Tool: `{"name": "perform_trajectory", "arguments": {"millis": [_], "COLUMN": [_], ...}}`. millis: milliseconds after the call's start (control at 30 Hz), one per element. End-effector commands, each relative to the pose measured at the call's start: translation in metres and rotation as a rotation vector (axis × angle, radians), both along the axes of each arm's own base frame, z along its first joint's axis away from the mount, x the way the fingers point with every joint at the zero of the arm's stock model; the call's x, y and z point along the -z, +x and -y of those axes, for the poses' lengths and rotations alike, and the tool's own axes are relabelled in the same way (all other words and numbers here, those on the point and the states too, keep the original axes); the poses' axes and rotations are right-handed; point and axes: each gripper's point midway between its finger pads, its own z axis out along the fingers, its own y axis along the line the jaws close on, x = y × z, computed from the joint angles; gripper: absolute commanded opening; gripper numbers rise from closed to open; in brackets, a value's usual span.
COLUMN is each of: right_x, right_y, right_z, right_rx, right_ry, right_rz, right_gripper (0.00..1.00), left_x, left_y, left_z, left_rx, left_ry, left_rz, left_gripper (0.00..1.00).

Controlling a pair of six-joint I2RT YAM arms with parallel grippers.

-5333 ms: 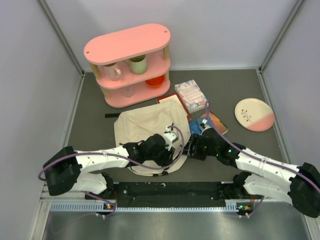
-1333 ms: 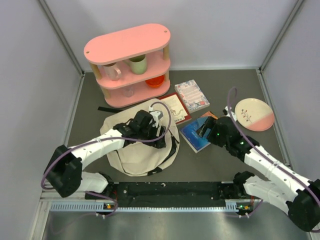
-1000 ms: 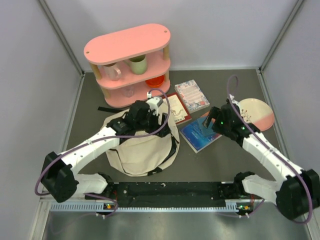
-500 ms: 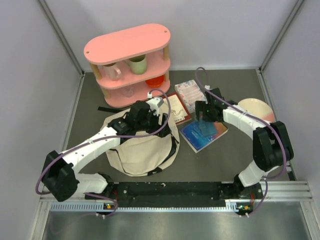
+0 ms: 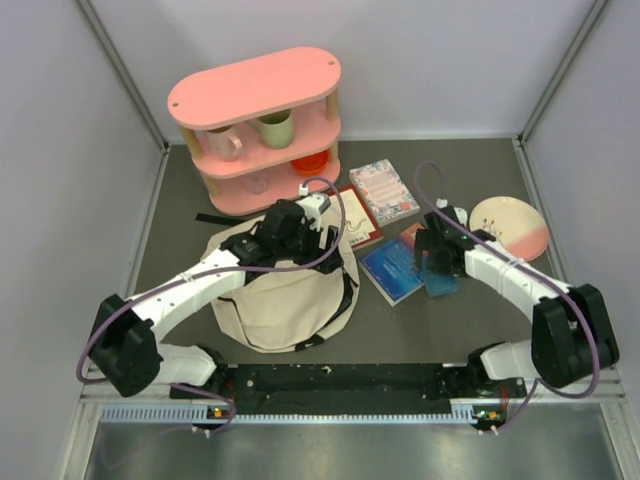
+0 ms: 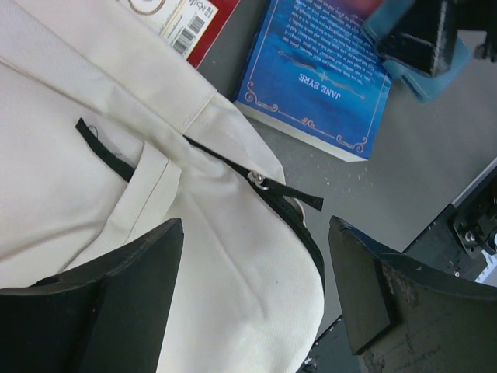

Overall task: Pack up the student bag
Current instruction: Adjust the stationery at the center of the board.

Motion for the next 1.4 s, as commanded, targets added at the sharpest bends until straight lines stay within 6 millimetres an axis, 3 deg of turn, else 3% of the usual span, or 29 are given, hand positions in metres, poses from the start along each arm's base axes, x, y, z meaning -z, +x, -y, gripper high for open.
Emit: {"name": "perform_trajectory", "arguments": {"millis": [0, 267, 500, 567, 733, 833, 867, 1067, 1367], "right_x": [-0.007, -0.003, -0.010, -0.020, -0.059, -0.065, -0.055, -0.039, -0.032], "right_y": [-0.026, -0.044, -0.045, -0.041, -0.020, -0.025, -0.031, -0.036, -0.028], "right_z": [0.032, 0.071, 0.085, 0.079, 0.012, -0.018, -0.025, -0.046, -0.056], "right_rx": [0.161, 0.327, 0.420, 0.411, 0.268, 0.267, 0.302, 0.356, 0.350], "right_ry": [-0.032, -0.043, -0.034, 0.017, 0.417, 0.628, 0.689, 0.898, 0.952], "right_rz": [0.017, 0.003, 0.022, 0.065, 0.211, 0.215, 0.181, 0.192, 0.191], "right_gripper": [0.92, 0.90, 0.89, 0.89, 0.89, 0.89, 0.89, 0.87, 0.87], "left_x": [-0.033, -0.056, -0.064, -0.058, -0.041, -0.023, -0.020, 0.013, 0.059], "left_y": [0.020, 0.044, 0.064, 0.070, 0.082, 0.086, 0.088, 0.093, 0.084], "left_z": [0.022, 0.051, 0.078, 0.086, 0.100, 0.116, 0.119, 0.133, 0.136], "left_rx": [0.043, 0.112, 0.160, 0.172, 0.200, 0.247, 0.251, 0.292, 0.323], "left_ry": [-0.054, -0.076, -0.088, -0.083, -0.071, -0.085, -0.089, -0.083, -0.052], "left_rz": [0.089, 0.133, 0.136, 0.133, 0.121, 0.084, 0.076, 0.023, -0.084], "left_gripper": [0.80, 0.81, 0.82, 0.83, 0.84, 0.84, 0.84, 0.82, 0.81]}}
